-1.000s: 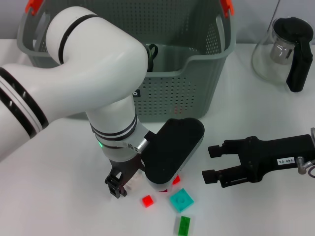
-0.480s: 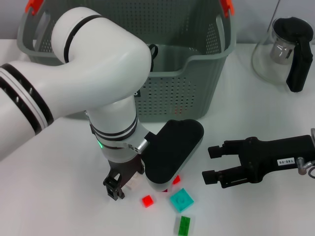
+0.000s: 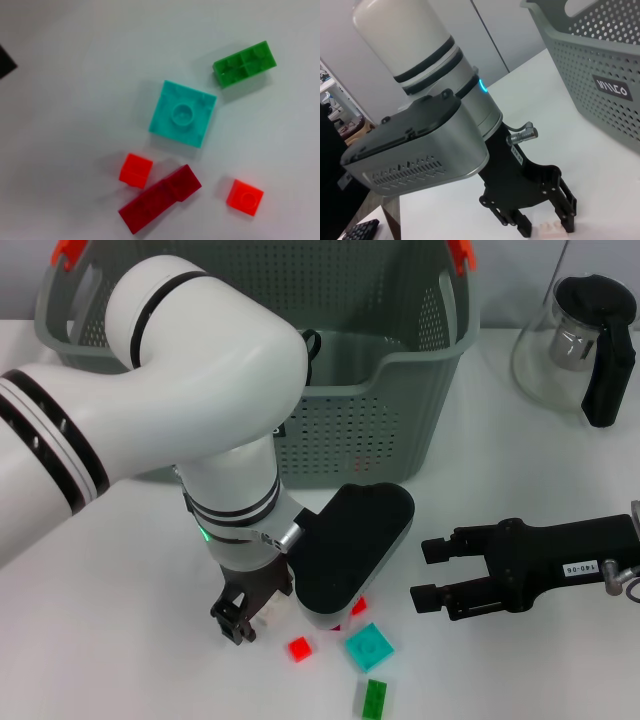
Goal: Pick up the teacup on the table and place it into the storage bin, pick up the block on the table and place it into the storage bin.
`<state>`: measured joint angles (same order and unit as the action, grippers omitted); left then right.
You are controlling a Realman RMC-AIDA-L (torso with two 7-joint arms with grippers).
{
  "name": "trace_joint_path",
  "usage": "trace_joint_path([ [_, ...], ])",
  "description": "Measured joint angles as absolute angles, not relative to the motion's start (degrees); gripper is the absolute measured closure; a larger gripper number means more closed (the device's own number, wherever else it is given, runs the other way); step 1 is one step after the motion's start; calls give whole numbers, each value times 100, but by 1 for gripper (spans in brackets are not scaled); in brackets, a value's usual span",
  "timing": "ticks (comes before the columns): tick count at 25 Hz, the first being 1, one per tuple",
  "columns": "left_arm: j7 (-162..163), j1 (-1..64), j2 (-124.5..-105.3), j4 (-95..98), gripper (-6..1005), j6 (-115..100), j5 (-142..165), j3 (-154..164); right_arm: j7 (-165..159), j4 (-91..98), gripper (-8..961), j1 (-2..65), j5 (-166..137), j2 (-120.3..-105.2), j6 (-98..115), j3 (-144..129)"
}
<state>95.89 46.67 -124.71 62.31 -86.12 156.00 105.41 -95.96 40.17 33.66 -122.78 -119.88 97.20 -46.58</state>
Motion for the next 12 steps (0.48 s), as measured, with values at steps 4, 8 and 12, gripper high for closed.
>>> trace_joint_path([
  [4, 9593, 4687, -12471, 6179, 411, -8583, 15643, 10573, -9594, 4016, 48, 3375, -12278, -11994, 9720, -4658],
  [8, 9633, 4746, -12471, 6108, 431, -8615, 15633, 10557, -9597, 4016, 85, 3382, -12278, -11998, 9720, -4658],
  [12, 9642, 4749, -12472, 6138, 565, -8739, 15609, 10515, -9597, 4016, 85, 3384, -12278, -11997, 9720, -4658],
])
